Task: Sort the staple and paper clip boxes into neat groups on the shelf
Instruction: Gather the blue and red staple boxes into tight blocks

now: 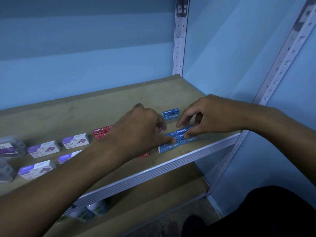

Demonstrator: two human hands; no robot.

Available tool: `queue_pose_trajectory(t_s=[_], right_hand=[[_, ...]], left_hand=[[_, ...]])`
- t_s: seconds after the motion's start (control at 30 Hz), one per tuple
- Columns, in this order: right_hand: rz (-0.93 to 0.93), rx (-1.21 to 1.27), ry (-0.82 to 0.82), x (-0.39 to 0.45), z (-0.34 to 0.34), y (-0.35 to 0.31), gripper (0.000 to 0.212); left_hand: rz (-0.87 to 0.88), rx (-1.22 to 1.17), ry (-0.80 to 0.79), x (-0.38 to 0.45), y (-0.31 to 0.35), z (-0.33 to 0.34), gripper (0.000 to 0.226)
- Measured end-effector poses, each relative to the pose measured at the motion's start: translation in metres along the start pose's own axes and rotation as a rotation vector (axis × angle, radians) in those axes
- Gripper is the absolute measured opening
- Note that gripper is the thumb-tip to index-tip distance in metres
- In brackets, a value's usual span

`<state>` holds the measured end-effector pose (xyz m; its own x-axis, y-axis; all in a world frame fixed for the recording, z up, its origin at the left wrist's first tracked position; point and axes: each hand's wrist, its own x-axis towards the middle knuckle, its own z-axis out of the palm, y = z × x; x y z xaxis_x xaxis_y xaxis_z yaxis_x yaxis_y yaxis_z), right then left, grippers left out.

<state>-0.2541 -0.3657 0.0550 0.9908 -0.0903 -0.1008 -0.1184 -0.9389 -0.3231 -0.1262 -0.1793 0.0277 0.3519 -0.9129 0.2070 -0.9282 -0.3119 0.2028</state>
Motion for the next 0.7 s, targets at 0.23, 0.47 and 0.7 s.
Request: queue_pose_trajectory(t_s=[0.23,0.47,0.7], right_hand=[[-0.024,-0.023,0.243,0.022,-0.007,0.006,0.026],[0.0,-0.034,0.27,0.055,0.012,0.011,0.027],[0.022,-0.077,0.263,0.066,0.017,0.009,0.022]], left_hand=[[-0.038,0.151,0.074,0.011,-0.03,-0.016,0.043],[-0.161,0.12,-0.025,0.02,-0.044,-0.016,0.032],[-0.191,0.056,-0.002,0.025,-0.043,-0.012,0.016]])
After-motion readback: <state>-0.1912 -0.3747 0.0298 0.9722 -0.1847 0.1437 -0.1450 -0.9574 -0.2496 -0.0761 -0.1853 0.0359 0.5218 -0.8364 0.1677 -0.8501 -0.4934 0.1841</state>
